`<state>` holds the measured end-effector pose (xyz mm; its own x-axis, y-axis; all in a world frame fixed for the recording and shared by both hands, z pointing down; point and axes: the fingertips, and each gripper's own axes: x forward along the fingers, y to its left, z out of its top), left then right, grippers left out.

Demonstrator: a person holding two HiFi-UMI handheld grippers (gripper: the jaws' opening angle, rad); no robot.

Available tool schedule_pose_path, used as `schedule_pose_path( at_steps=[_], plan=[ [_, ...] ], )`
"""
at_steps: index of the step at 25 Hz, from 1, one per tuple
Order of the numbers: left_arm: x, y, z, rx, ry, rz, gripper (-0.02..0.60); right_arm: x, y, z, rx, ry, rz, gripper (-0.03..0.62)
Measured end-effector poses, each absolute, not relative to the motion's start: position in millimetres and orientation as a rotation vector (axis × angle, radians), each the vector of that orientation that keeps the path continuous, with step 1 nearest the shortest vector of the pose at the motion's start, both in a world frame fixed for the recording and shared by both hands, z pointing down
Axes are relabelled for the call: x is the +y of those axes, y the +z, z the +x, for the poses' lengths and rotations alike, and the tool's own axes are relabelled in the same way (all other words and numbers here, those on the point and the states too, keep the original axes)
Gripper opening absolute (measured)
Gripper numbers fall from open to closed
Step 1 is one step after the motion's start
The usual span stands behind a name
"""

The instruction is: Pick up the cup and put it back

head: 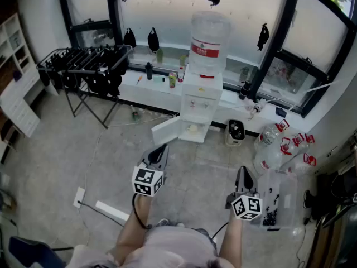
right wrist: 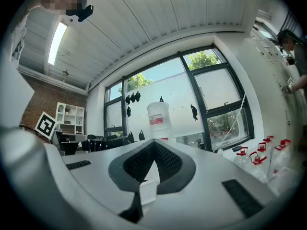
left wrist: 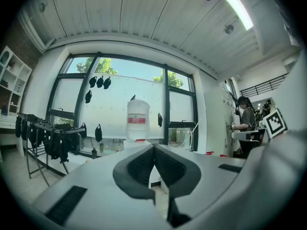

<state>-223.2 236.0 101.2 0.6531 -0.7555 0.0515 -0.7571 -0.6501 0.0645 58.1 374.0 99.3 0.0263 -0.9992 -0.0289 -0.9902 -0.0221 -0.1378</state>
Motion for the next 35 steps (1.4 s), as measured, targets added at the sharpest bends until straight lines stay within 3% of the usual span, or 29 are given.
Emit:
schedule_pose_path(
  at_steps=[35],
  plan=[
    [241.4,103.7,-240.9,-1.255,-0.041,2.771,0.047,373.1,107.3,46.1,2.07,-0.147,-2.152,0.017]
  ],
)
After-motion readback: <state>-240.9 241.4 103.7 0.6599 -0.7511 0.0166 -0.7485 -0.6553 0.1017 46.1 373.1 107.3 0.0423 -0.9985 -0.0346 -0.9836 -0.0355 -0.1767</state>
